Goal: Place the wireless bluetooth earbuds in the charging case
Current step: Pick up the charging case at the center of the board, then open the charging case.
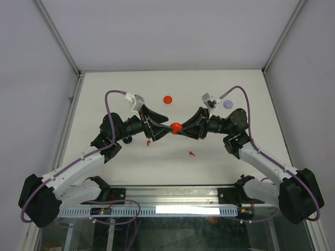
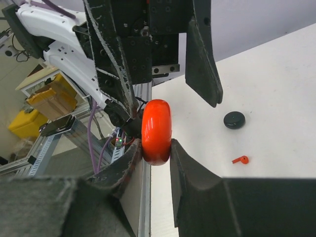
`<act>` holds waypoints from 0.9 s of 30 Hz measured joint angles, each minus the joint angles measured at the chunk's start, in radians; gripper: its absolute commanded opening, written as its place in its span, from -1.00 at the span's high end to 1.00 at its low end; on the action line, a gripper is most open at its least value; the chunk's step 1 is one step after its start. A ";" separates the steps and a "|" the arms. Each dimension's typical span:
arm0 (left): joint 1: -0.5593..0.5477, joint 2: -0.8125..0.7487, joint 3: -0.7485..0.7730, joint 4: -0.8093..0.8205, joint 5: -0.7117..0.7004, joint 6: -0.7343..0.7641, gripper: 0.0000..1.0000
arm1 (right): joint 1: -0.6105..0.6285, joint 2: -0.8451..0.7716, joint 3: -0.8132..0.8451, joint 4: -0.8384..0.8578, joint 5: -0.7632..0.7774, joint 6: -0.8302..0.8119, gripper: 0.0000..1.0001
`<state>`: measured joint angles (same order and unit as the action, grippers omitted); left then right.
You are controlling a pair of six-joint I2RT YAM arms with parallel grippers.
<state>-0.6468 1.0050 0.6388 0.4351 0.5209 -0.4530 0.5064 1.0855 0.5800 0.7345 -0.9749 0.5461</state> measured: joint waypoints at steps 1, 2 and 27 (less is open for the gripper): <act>0.000 0.005 0.000 0.005 0.007 -0.004 -0.40 | 0.000 0.001 0.001 0.007 -0.007 0.003 1.00; 0.000 0.010 0.000 0.011 0.014 -0.009 -0.40 | 0.000 0.002 0.002 0.016 -0.013 0.006 1.00; -0.001 0.012 0.001 0.050 0.028 -0.089 -0.34 | 0.061 0.010 -0.013 0.115 -0.053 -0.070 1.00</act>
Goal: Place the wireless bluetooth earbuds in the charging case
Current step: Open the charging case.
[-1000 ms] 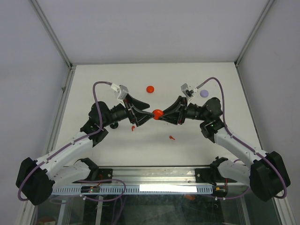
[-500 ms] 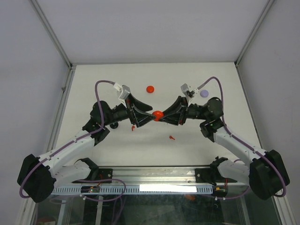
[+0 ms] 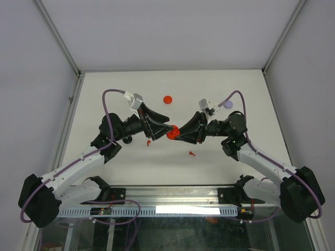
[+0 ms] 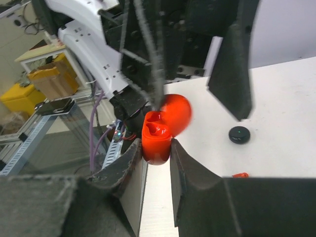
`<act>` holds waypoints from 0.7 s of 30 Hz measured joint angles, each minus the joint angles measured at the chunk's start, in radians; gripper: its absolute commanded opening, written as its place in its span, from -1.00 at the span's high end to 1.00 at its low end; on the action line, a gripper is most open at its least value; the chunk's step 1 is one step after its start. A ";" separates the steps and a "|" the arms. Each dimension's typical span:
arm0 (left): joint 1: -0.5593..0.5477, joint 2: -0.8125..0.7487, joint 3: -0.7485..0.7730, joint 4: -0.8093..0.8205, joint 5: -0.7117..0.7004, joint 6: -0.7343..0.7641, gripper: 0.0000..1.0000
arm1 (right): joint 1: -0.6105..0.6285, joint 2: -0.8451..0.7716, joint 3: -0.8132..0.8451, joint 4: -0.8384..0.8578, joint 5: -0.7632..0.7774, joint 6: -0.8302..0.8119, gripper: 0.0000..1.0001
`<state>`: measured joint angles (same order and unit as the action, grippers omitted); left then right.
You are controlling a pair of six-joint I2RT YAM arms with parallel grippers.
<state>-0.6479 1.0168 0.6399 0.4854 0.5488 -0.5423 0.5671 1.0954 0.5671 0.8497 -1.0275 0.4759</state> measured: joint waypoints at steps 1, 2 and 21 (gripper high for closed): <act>0.000 -0.003 0.001 -0.005 -0.010 0.000 -0.34 | 0.007 -0.002 -0.003 0.000 0.000 -0.008 1.00; 0.000 -0.008 0.002 -0.014 -0.028 0.000 -0.35 | 0.016 -0.006 -0.006 0.001 -0.005 -0.017 1.00; 0.001 -0.167 0.023 -0.314 -0.206 -0.017 -0.59 | 0.040 -0.089 -0.181 0.084 0.085 -0.267 1.00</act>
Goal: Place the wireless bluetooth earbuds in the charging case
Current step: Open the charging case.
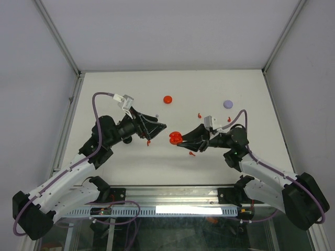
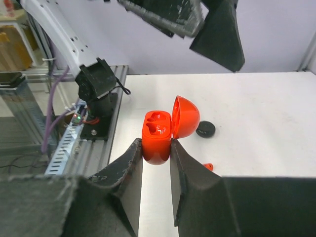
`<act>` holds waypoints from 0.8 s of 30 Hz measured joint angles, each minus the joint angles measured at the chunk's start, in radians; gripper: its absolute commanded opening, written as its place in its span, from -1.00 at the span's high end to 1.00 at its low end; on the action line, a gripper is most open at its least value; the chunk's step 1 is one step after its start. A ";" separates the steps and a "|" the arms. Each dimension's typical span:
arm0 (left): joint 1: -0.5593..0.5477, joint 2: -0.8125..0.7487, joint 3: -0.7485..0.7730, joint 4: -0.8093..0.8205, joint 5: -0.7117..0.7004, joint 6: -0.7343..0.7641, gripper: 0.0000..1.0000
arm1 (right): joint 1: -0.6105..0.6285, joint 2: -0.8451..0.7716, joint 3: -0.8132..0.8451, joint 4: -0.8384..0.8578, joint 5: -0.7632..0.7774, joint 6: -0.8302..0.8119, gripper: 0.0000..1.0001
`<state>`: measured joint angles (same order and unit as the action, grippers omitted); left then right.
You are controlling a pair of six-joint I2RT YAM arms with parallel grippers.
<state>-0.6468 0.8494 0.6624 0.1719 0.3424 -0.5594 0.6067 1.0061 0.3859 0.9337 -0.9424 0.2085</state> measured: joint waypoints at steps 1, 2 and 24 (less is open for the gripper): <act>0.000 -0.007 0.006 -0.035 -0.029 0.000 -0.59 | 0.000 -0.003 -0.019 0.008 0.010 -0.014 1.00; 0.000 -0.013 0.011 -0.075 -0.061 -0.003 -0.59 | 0.000 -0.007 -0.042 0.019 0.023 -0.029 1.00; -0.022 0.412 0.166 -0.702 -0.520 -0.089 -0.42 | 0.001 -0.027 -0.209 0.159 0.148 -0.129 1.00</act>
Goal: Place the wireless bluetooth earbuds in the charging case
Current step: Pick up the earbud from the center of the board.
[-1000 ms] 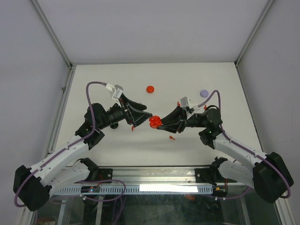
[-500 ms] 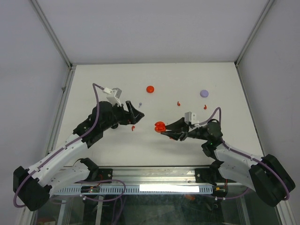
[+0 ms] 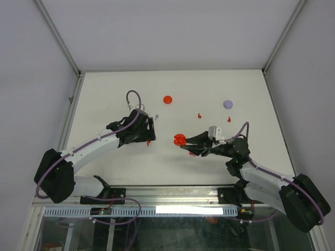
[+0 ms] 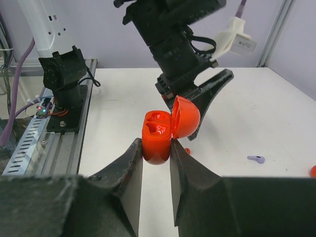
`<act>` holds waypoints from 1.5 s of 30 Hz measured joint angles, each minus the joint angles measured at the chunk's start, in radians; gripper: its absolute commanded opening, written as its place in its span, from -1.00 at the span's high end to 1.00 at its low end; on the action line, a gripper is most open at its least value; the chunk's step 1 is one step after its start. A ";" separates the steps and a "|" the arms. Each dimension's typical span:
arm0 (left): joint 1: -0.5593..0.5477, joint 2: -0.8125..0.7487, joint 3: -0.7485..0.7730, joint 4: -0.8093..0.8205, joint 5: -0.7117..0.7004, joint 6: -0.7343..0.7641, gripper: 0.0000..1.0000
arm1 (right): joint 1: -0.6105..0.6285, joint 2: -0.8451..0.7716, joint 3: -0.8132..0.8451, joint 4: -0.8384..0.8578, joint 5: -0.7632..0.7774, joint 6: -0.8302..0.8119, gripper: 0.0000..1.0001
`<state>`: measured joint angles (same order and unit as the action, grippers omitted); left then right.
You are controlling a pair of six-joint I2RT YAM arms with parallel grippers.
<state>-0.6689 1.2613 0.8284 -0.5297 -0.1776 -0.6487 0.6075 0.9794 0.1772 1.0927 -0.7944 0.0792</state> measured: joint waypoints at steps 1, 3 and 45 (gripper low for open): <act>-0.002 0.029 0.016 -0.010 -0.011 0.003 -0.38 | 0.000 -0.003 0.000 0.000 0.002 -0.001 1.00; -0.006 0.090 0.051 -0.033 -0.036 0.007 -0.32 | 0.000 -0.006 0.000 0.000 0.004 -0.003 1.00; -0.046 0.517 0.300 -0.227 -0.126 0.082 0.46 | 0.009 -0.046 -0.004 -0.060 0.031 -0.026 1.00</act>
<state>-0.7147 1.7779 1.1282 -0.7563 -0.3038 -0.5671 0.6163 0.9333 0.1730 1.0332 -0.7639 0.0532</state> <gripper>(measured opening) 0.300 0.267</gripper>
